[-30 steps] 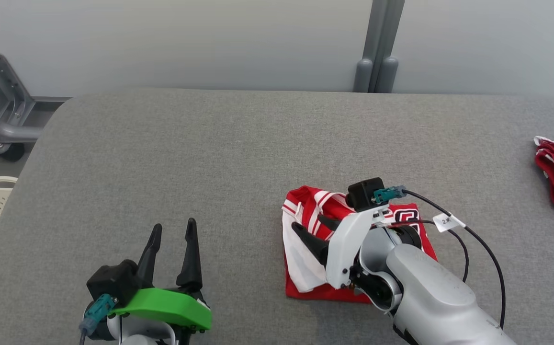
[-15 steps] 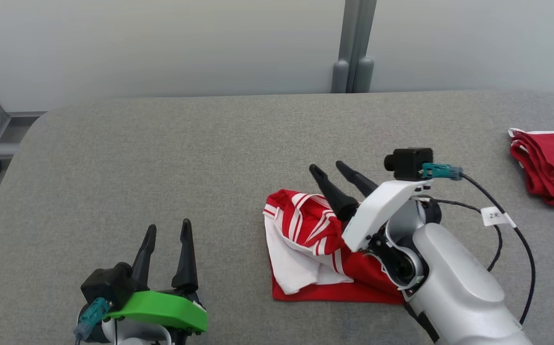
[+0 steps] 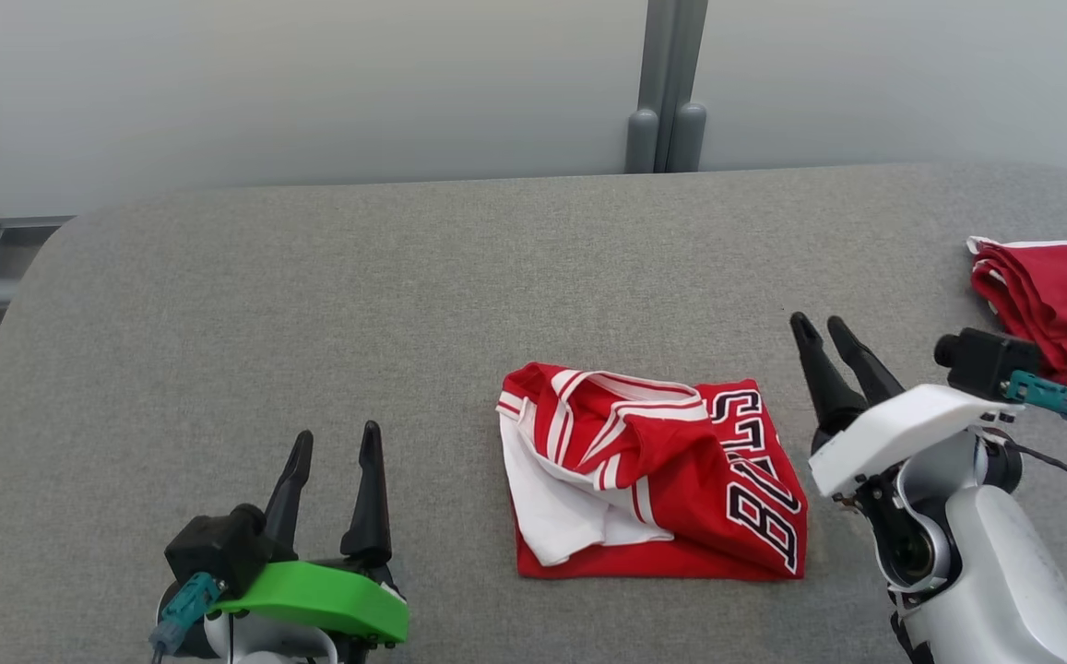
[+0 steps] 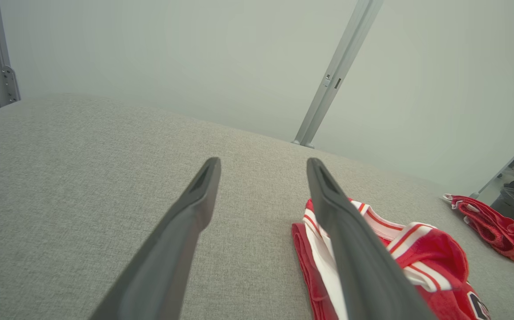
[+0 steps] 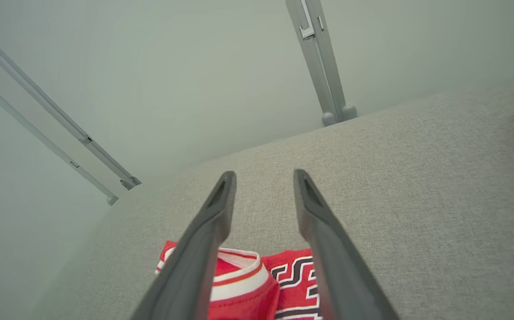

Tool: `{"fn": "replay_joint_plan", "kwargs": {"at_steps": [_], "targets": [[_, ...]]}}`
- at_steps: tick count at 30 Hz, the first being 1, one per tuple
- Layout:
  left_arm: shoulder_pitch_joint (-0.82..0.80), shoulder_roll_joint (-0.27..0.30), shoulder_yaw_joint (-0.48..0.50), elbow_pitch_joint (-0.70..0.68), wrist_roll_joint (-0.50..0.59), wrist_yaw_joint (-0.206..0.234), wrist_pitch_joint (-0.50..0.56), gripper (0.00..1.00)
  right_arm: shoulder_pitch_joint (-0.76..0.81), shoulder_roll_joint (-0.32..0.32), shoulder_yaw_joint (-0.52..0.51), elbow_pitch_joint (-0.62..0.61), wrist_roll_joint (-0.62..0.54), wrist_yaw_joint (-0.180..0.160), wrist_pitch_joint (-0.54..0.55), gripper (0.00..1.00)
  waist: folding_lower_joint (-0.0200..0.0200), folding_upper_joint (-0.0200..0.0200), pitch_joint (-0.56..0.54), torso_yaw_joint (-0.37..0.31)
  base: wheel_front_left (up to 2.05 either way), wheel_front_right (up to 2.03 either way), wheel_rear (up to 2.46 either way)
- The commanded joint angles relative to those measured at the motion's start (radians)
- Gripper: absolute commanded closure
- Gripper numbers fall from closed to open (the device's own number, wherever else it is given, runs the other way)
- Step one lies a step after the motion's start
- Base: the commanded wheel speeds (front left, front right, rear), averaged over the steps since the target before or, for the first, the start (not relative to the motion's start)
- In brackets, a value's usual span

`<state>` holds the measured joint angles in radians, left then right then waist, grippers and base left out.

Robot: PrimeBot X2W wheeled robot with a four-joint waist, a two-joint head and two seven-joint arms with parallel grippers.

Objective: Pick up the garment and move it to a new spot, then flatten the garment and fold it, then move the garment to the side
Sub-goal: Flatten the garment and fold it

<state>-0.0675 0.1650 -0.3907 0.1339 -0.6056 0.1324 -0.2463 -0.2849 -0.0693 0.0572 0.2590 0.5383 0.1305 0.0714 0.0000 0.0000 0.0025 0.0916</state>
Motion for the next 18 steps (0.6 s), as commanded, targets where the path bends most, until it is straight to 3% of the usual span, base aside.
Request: {"fn": "replay_joint_plan", "kwargs": {"at_steps": [1, 8, 18], "targets": [[0.000, 0.006, -0.002, -0.006, 0.011, 0.005, 0.002, 0.00, 0.024, 0.002, -0.019, -0.008, -0.011, 0.000, -0.010, 1.00, 0.0000, 0.0000, 0.003, 0.002, 0.00, 0.00, 0.00], [-0.011, 0.021, 0.005, -0.026, 0.015, 0.014, 0.003, 0.00, 0.068, -0.012, -0.055, 0.027, -0.048, 0.000, -0.059, 1.00, 0.0000, 0.0000, 0.015, 0.023, 0.00, 0.00, 0.00], [-0.025, 0.032, 0.007, -0.047, 0.018, 0.022, 0.010, 0.00, 0.010, -0.014, 0.010, 0.210, -0.023, 0.000, -0.100, 1.00, 0.0000, 0.0000, 0.042, 0.076, 0.00, 0.00, 0.00]]}}
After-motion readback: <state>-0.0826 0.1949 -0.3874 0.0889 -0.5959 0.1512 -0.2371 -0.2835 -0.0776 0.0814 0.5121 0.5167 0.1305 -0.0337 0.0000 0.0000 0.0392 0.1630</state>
